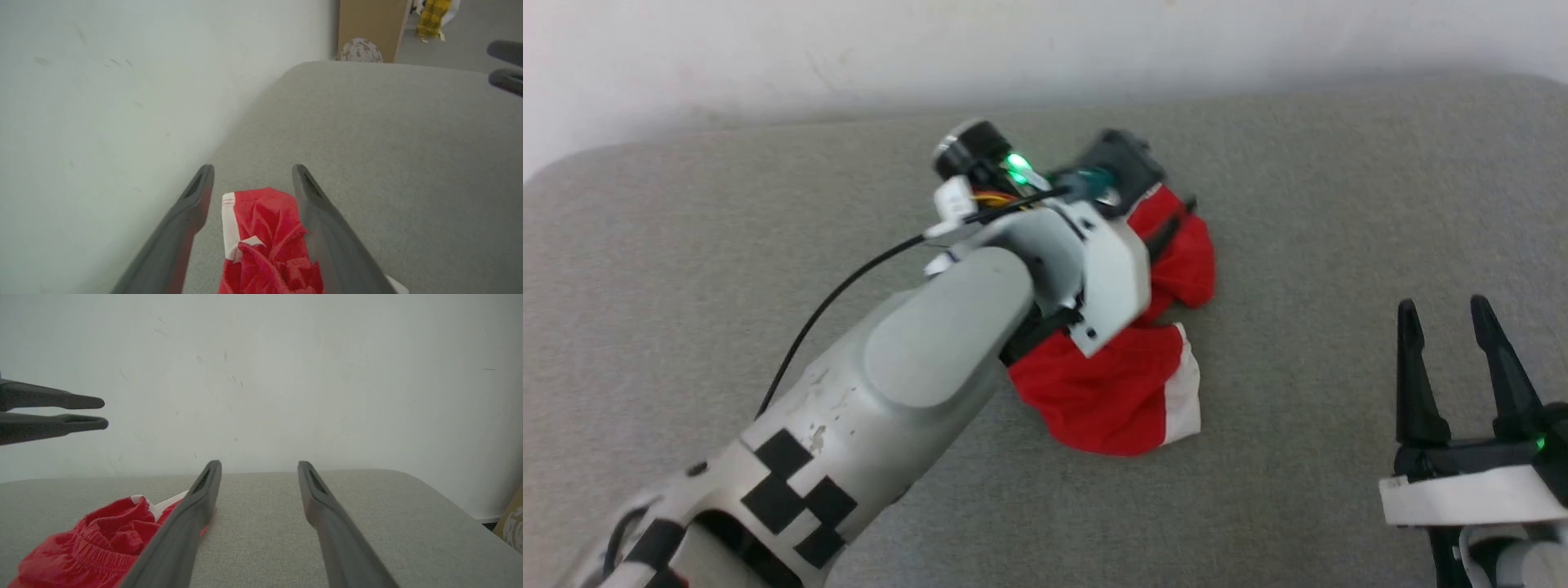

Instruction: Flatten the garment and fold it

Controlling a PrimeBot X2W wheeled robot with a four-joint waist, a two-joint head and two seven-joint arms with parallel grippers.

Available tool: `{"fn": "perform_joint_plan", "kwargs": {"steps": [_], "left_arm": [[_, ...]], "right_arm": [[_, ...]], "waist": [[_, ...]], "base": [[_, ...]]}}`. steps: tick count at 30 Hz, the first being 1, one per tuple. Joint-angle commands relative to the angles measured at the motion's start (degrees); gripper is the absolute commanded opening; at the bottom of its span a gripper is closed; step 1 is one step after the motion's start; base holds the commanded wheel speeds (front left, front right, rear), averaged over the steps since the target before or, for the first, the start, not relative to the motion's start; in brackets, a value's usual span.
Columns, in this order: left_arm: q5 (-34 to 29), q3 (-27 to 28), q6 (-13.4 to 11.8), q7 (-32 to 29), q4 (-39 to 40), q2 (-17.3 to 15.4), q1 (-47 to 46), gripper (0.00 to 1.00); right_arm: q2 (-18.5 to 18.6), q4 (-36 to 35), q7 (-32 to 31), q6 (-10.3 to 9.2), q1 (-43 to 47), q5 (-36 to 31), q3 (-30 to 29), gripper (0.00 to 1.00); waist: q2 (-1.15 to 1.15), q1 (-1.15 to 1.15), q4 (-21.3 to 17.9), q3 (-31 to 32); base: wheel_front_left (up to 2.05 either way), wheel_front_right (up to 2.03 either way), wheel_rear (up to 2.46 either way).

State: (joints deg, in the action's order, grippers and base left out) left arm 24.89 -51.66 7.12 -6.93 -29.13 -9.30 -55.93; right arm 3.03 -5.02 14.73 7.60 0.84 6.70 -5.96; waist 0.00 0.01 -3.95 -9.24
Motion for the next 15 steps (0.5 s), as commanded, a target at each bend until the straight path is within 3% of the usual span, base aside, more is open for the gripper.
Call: {"fn": "perform_joint_plan", "kwargs": {"steps": [1,5,7,9,12,15], "left_arm": [[2.01,-2.42,0.35,-1.81,-0.42,-0.51,-1.26,1.0],[11.03,-16.1,0.35,-9.34,-0.17,-2.67,-8.09,1.0],[15.06,-20.23,0.35,-13.32,0.18,-3.37,-10.15,1.0],[17.71,-21.48,0.35,-18.69,1.45,-4.0,-11.12,1.0],[14.89,-21.65,0.36,-31.4,6.76,-4.95,-8.08,1.0],[14.75,-21.67,0.36,-38.97,11.22,-7.27,-5.81,1.0]], "right_arm": [[-0.15,-0.13,0.27,-0.11,-1.25,0.37,0.19,1.0],[-0.15,-0.07,0.27,-0.11,-3.24,1.28,1.0,1.0],[-0.15,0.06,0.27,-0.11,-4.02,1.71,1.39,1.0],[-0.15,0.18,0.27,-0.11,-4.79,2.23,1.87,1.0],[-0.15,0.42,0.27,-0.11,-5.92,2.93,2.52,1.0],[-0.15,0.59,0.27,-0.11,-6.92,3.57,2.85,1.0]], "waist": [[0.0,-0.01,-3.25,-3.3],[0.0,-0.01,-5.79,-6.15],[0.0,-0.01,-6.91,-7.39],[0.0,-0.01,-8.12,-8.76],[0.0,-0.01,-9.66,-10.54],[0.0,-0.01,-10.83,-12.0]], "base": [[0.0,0.0,0.0],[0.0,0.0,0.0],[0.0,0.0,0.0],[0.0,0.0,0.0],[0.0,0.0,0.0],[0.0,0.0,0.0]]}}
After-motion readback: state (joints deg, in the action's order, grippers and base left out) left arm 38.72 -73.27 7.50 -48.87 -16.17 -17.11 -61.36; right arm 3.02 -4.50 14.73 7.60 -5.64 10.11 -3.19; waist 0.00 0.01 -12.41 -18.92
